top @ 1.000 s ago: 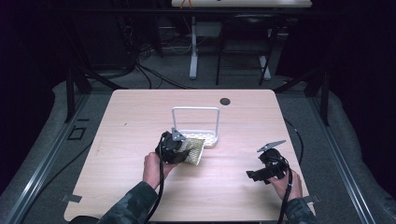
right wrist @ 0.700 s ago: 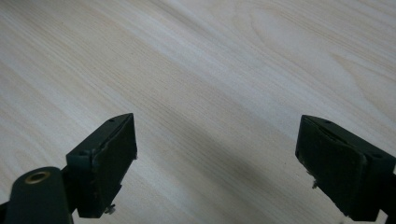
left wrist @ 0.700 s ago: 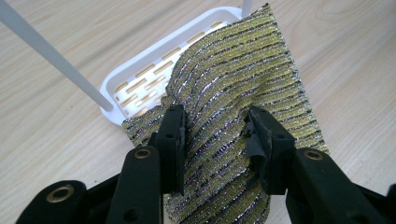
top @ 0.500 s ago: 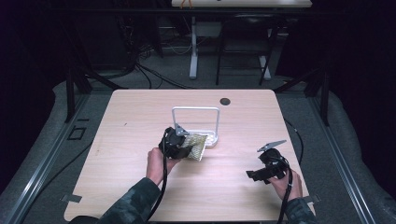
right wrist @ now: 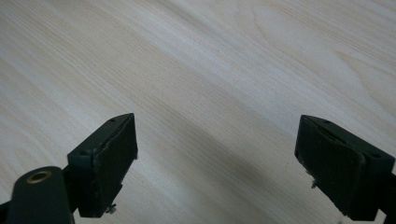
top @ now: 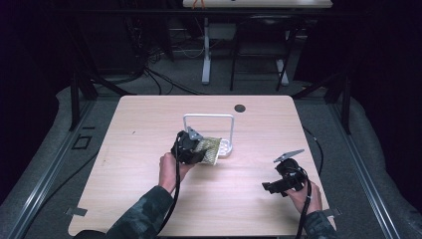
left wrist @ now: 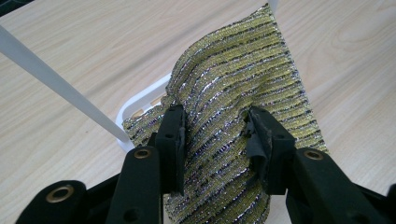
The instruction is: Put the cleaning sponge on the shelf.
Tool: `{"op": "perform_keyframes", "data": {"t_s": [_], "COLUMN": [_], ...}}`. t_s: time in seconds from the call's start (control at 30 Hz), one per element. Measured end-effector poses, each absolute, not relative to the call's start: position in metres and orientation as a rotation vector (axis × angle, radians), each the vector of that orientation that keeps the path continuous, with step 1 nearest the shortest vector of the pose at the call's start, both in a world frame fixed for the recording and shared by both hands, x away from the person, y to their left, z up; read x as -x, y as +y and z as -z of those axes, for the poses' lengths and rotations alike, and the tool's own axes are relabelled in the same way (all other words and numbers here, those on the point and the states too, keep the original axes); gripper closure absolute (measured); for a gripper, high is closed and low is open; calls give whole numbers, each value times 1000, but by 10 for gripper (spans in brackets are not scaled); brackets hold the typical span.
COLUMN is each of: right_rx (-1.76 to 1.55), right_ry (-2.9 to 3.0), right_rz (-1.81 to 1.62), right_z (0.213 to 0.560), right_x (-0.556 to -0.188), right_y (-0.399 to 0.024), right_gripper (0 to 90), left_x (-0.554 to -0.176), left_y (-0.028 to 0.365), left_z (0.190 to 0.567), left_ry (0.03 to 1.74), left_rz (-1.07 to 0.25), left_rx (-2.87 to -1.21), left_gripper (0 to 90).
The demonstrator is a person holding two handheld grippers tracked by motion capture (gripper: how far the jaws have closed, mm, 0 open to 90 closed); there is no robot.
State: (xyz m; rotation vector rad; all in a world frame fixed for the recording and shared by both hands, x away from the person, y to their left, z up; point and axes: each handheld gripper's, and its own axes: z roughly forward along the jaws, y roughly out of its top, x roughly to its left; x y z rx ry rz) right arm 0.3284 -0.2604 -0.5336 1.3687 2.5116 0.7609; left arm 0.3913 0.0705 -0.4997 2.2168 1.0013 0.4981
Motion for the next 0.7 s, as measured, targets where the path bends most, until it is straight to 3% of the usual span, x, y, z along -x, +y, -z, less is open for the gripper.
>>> {"op": "perform_keyframes", "data": {"t_s": [0.7], "right_rx": [-1371], "right_ry": [2516], "right_rz": [-759], "right_z": [533], "right_x": [-329], "right_y": [-261], "right_gripper": [126], "left_x": [-403], "left_y": [58], "left_z": [496], "left_ry": [970], "left_rz": [-537], "left_rx": [-2210], "left_gripper": [599]}}
